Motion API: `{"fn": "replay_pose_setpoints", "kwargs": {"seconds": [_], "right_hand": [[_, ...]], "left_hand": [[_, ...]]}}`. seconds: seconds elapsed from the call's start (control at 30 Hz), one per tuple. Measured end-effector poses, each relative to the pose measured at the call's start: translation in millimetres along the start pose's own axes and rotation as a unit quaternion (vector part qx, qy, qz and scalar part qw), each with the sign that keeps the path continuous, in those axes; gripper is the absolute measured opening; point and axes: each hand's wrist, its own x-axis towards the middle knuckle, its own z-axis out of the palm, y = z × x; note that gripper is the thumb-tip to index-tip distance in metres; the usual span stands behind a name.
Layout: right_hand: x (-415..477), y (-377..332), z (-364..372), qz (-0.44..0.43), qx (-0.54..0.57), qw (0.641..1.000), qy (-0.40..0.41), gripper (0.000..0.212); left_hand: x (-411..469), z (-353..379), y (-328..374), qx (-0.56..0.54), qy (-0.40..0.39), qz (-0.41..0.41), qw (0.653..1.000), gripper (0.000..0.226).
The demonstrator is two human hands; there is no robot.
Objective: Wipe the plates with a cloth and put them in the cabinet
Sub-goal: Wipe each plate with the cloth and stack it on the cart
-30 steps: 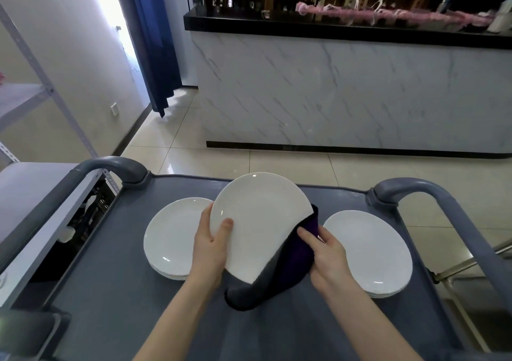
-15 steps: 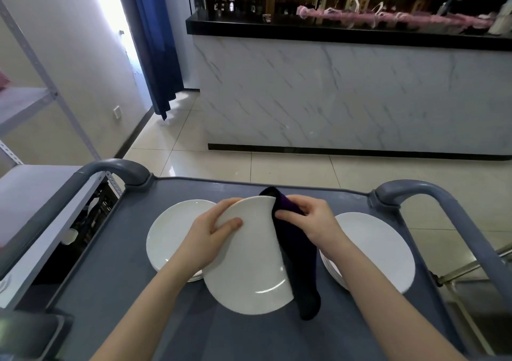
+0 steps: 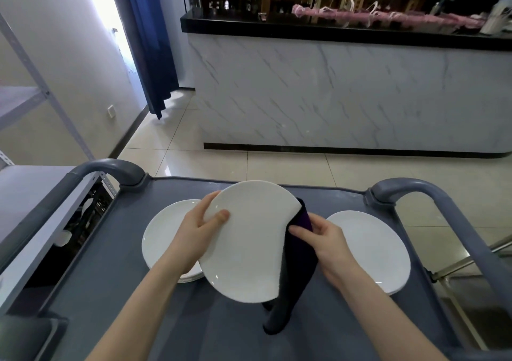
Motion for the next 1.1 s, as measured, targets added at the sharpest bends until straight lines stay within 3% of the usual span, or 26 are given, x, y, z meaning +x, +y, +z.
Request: {"fn": "replay_pose_setpoints", "kwargs": {"seconds": [0.13,0.23,0.33,0.4,0.5,0.6,0.7,0.87,1.0,1.1], "right_hand": [[18.5,-25.3,6.7,-0.059,-0.127,0.987,-0.08,0.028],[26.9,-30.4,12.7,-0.052,-0.183,0.975,-0.117,0.026],[25.7,-28.1,9.1,-0.054,-0.108,0.989,-0.082,0.024],[22.5,-21.1,3.9,-0.036,-0.003,0.999,-0.013,0.023],[14.4,-3.4,4.0,0.03,0.151,0.982,0.113,0.025],[2.2,14.7,12.0,0.075,0.206,0.963,0.158,0.023],[-2.8,17.7,9.7,0.072,0.149,0.976,0.144,0.022],[10.9,-13.5,1.4,-0.047,-0.041,0.998,0.028,0.022],[26.7,-29.9,16.0,-0.088,-0.255,0.959,-0.085,0.021],[29.7,-31.3,20.3,-0.081,-0.285,0.948,-0.115,0.019]], "left_hand": [[9.5,8.6,11.5,0.12,-0.114,-0.005,0.986,0.029],[11.8,14.7,13.0,0.128,-0.114,-0.018,0.985,0.031],[7.7,11.9,6.2,0.06,-0.025,-0.021,0.998,0.037],[-0.4,11.4,-4.9,-0.007,0.039,-0.014,0.999,0.037],[-12.9,25.4,-23.0,-0.085,0.092,-0.016,0.992,0.03],[-14.0,40.4,-27.5,-0.102,0.131,-0.014,0.986,0.034],[-10.0,35.0,-22.1,-0.064,0.124,0.003,0.99,0.033],[-8.3,14.8,-5.3,0.03,-0.008,0.027,0.999,0.026],[-5.1,17.4,3.2,0.15,-0.076,0.046,0.985,0.031],[-7.2,15.5,5.1,0.159,-0.072,0.054,0.983,0.03]]}}
